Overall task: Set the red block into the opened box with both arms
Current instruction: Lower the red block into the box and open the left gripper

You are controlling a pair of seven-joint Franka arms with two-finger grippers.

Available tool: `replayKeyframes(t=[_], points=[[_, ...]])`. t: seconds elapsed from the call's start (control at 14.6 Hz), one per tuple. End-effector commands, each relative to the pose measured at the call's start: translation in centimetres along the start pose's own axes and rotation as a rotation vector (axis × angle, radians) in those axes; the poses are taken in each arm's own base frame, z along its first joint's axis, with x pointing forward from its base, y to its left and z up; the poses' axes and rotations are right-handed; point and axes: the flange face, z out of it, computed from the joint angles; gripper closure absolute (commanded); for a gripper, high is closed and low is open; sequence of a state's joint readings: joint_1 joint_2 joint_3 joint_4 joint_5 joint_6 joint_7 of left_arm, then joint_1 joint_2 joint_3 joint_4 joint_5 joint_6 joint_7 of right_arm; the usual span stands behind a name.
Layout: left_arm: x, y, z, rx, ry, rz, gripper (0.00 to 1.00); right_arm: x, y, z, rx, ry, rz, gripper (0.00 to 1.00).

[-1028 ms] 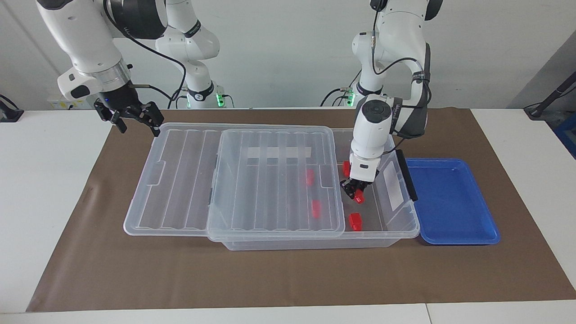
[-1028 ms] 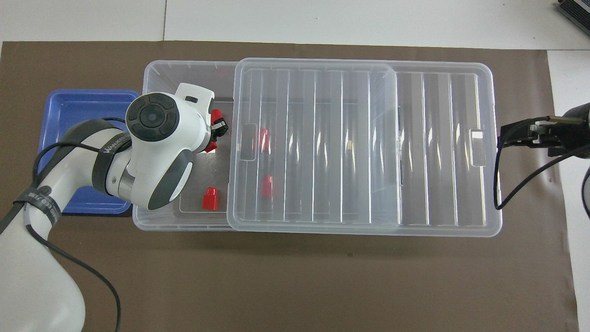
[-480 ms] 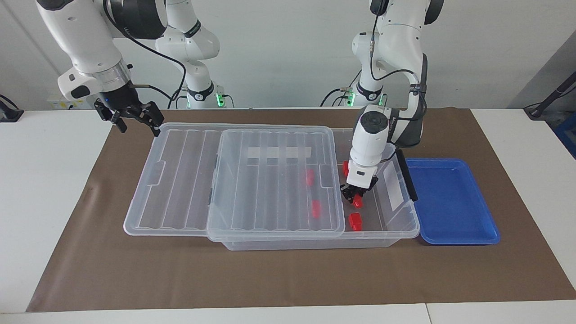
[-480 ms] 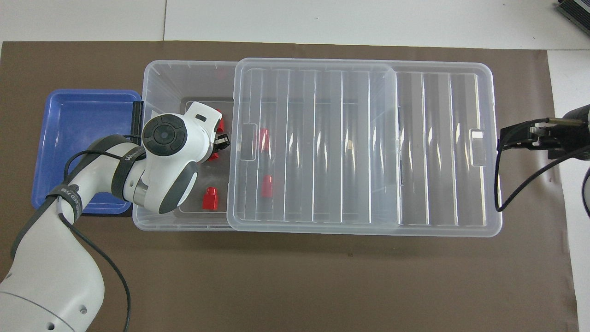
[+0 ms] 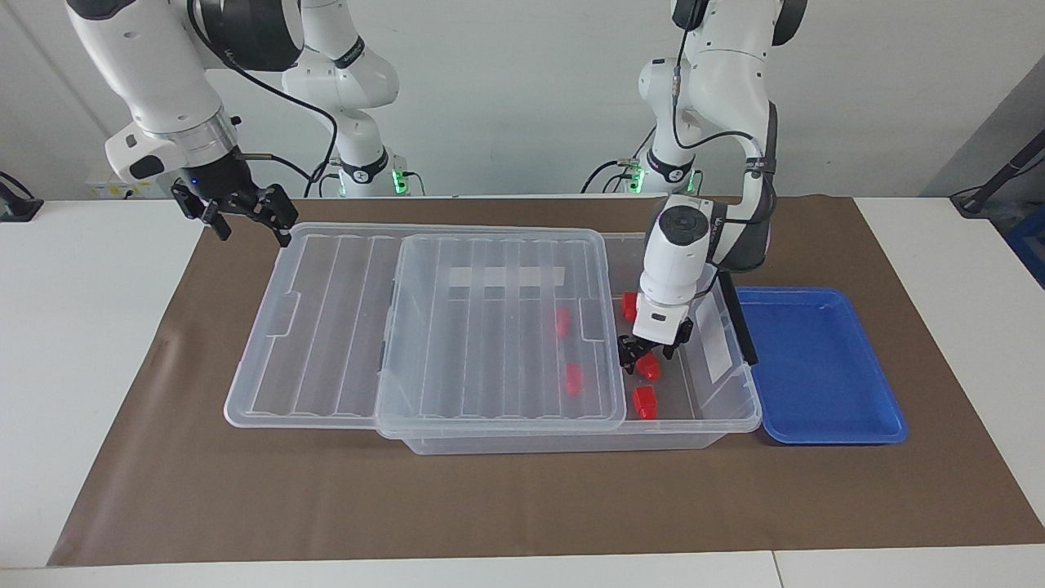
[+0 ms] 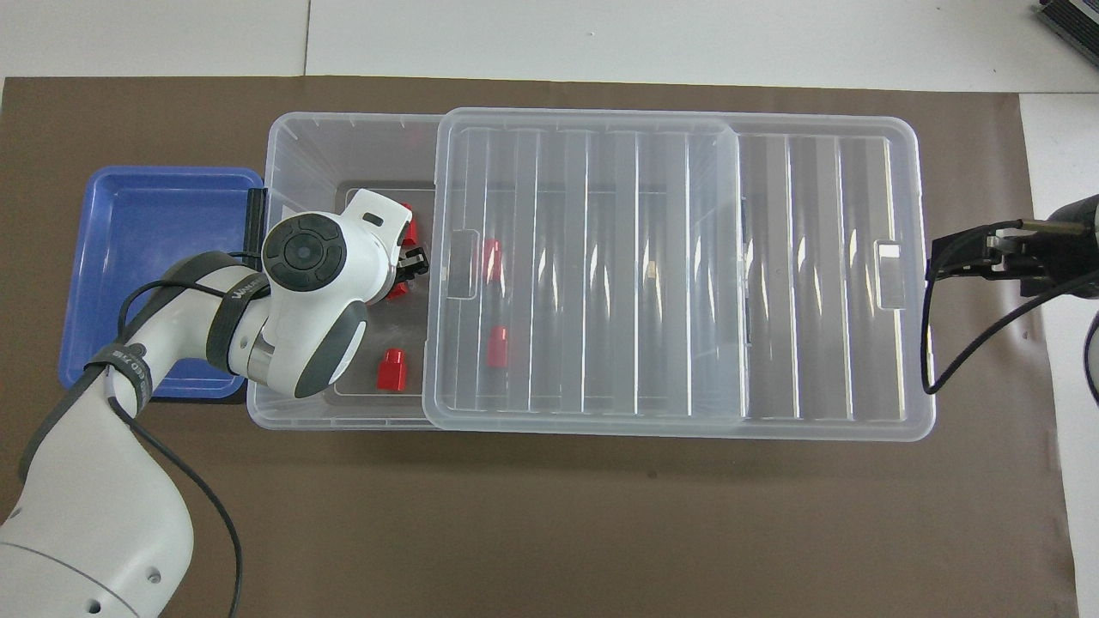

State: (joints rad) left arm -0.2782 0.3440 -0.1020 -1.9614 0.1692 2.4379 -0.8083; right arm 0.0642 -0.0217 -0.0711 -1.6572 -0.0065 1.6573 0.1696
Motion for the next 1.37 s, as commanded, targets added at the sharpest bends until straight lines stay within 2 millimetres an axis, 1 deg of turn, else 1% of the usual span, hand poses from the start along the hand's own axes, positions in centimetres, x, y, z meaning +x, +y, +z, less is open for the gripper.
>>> replayKeyframes(t=[0.0,0.07,0.21,0.41,0.55,0.62,0.82,0.96,1.03,1.1,1.23,1.3], points=[[0.9,-1.0,-0.2,-0.009,0.013,-0.147,0.0,-0.6,0.1,-0.3,0.016,-0.008,-0.002,0.0],[0.9,-1.0,-0.3,-0.011,0.014,-0.199,0.0,-0.6,0.1,-0.3,0.016,-0.008,-0.002,0.0],[1.2,-1.6,-0.2,-0.001,0.009,-0.299,0.0,-0.7,0.1,-0.3,0.017,-0.008,-0.002,0.0],[1.7,-2.1,-0.4,-0.006,0.014,-0.589,0.0,-0.7,0.1,-0.3,0.017,-0.008,-0.002,0.0],[2.1,-2.5,-1.3,-0.012,0.022,-0.751,0.0,-0.7,0.1,-0.3,0.017,-0.008,-0.002,0.0],[2.3,-2.8,-2.7,-0.011,0.028,-0.801,0.0,-0.7,0.1,-0.3,0.017,-0.008,-0.002,0.0],[2.6,-3.0,-6.8,0.019,0.031,-0.818,0.0,-0.7,0.1,-0.3,0.017,-0.008,-0.002,0.0],[3.1,-2.6,-8.7,0.022,-0.002,-0.86,0.0,-0.7,0.1,-0.3,0.017,-0.009,-0.002,0.0],[3.0,-2.4,-9.8,0.014,-0.017,-0.883,0.0,-0.7,0.1,-0.3,0.017,-0.009,-0.002,0.0],[3.0,-2.8,-11.2,0.011,-0.021,-0.903,0.0,-0.7,0.1,-0.3,0.017,-0.009,-0.002,0.0],[3.1,-3.3,-15.1,0.002,-0.008,-0.897,0.0,-0.7,0.1,-0.3,0.017,-0.009,0.0,0.0],[3.6,-3.3,-16.8,0.002,-0.005,-0.902,0.0,-0.6,0.1,-0.3,0.017,-0.008,0.001,0.0]])
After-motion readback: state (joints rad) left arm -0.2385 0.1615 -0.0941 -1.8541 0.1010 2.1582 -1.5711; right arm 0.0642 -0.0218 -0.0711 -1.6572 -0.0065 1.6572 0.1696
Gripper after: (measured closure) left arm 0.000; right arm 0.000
